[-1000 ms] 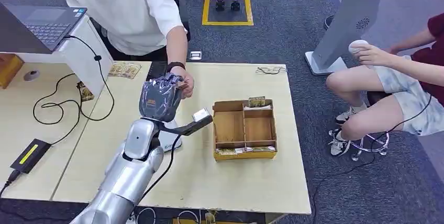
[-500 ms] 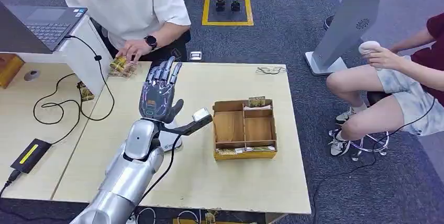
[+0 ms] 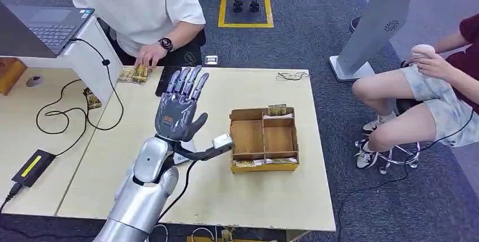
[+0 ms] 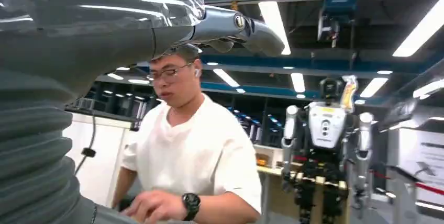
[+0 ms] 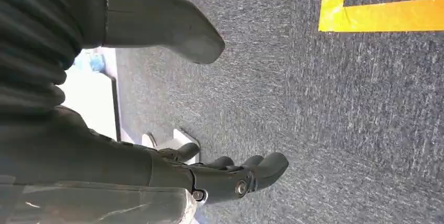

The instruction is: Pass the card to the sensor for recognition and then transmit it.

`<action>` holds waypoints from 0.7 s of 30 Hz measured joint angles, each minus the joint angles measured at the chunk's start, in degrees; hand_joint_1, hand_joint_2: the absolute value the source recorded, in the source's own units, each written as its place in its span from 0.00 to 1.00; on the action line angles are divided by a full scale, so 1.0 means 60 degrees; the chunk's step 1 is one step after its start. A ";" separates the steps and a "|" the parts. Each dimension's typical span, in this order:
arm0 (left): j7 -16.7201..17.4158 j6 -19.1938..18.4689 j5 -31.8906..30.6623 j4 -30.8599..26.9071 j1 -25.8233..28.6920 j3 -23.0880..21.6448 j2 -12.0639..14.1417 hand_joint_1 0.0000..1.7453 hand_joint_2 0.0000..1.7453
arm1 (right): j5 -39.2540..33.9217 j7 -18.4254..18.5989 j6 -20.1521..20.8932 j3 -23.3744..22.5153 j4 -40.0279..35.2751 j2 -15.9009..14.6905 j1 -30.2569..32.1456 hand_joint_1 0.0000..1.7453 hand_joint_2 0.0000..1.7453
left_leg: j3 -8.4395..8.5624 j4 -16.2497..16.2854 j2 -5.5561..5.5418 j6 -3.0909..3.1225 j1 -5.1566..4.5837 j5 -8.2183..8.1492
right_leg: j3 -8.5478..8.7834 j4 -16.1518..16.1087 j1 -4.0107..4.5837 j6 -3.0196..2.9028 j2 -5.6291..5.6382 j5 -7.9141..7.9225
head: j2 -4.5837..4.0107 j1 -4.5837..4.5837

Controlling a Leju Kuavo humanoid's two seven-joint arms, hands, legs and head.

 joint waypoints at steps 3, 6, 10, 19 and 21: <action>-0.0157 -0.0011 0.0157 -0.0219 0.0149 0.0011 -0.0051 0.00 1.00 | 0.0000 0.0018 0.0047 -0.0015 -0.0080 0.0007 0.0005 0.00 1.00 | 0.0000 0.0000 0.0001 0.0000 0.0000 0.0000 | -0.0001 0.0000 0.0000 0.0000 0.0001 0.0000 | 0.0000 0.0000; -0.0714 -0.0066 0.0871 -0.0558 0.0413 0.0011 -0.0106 0.00 1.00 | 0.0000 0.0113 0.0142 -0.0127 -0.0269 0.0080 0.0006 0.00 1.00 | 0.0000 0.0000 0.0001 0.0000 0.0000 0.0000 | -0.0002 0.0000 0.0000 0.0000 0.0001 0.0000 | 0.0000 0.0000; -0.1088 -0.0116 0.1286 -0.0957 0.0835 -0.0058 -0.0168 0.00 1.00 | 0.0000 0.0156 0.0222 -0.0233 -0.0484 0.0174 0.0007 0.00 1.00 | -0.0001 0.0000 0.0002 0.0000 0.0000 -0.0001 | -0.0005 0.0000 0.0000 0.0000 0.0002 -0.0001 | 0.0000 0.0000; -0.2135 -0.0379 0.2401 -0.1428 0.1628 -0.0689 -0.0197 0.00 1.00 | 0.0000 0.0302 0.0291 -0.0474 -0.0863 0.0335 0.0004 0.00 1.00 | -0.0003 0.0000 0.0002 0.0001 0.0000 -0.0002 | -0.0006 -0.0001 0.0000 0.0001 0.0001 -0.0002 | 0.0000 -0.0004; -0.2204 -0.0401 0.2488 -0.1461 0.1733 -0.0900 -0.0182 0.00 1.00 | 0.0000 0.0295 0.0291 -0.0499 -0.0863 0.0335 0.0005 0.00 1.00 | -0.0003 0.0000 0.0002 0.0002 0.0000 -0.0002 | -0.0006 -0.0001 0.0000 0.0001 0.0001 -0.0002 | 0.0000 -0.0004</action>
